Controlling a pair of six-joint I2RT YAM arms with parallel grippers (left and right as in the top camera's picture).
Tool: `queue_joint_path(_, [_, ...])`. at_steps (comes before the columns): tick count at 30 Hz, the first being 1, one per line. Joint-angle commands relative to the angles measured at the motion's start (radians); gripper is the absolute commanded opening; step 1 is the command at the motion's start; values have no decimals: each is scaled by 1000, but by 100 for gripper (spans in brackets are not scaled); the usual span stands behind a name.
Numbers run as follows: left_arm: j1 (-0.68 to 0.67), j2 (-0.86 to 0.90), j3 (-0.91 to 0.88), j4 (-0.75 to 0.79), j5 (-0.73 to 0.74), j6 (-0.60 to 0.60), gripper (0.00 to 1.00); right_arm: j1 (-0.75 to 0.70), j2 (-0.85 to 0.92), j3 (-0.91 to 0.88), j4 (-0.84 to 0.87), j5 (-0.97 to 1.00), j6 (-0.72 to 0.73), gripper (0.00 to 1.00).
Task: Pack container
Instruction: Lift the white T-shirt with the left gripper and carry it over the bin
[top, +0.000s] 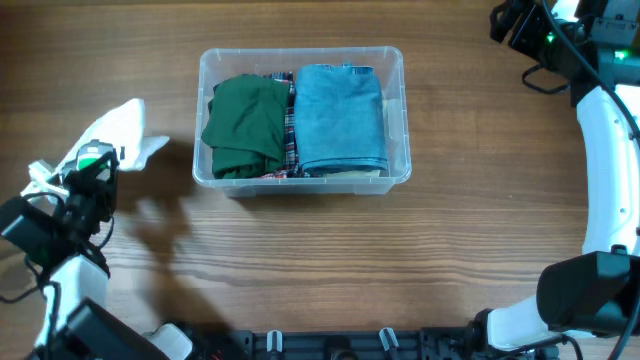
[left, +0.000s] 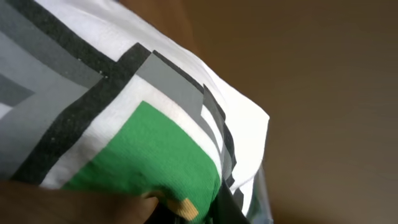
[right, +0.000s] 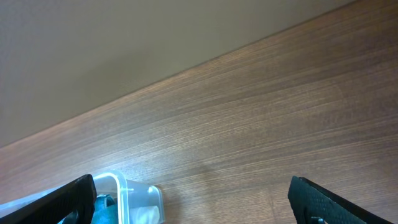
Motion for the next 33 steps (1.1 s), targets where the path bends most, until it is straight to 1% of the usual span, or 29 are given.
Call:
queue_joint_path(1, [-2,-92,19,9,109,-49,4,2,11,-6,3,7,7,100])
queue_joint_path(6, [-2,-182,20,12,135,-113,4,2,11,-6,3,7,7,100])
queue_joint_path(14, [-12,-285,80,11,212,-169,4,2,11,-6,3,7,6,100])
queue_joint_path(19, [-88,-299,139,13,230,-168,4,2,11,-6,3,7,7,100])
queue_joint_path(22, [-154,-298,151,54,227,-169,4,2,11,-6,3,7,6,100])
queue_joint_path(23, [-199,-298,156,58,204,-169,4,2,11,-6,2,7,7,100])
queue_joint_path(28, [-338,-284,162,69,90,-169,4,2,11,-6,3,7,7,100])
queue_joint_path(31, [-441,-262,170,74,-15,-169,4,2,11,-6,3,7,6,100])
queue_joint_path(33, [-522,-238,183,104,-76,-168,4,2,11,-6,3,6,6,100])
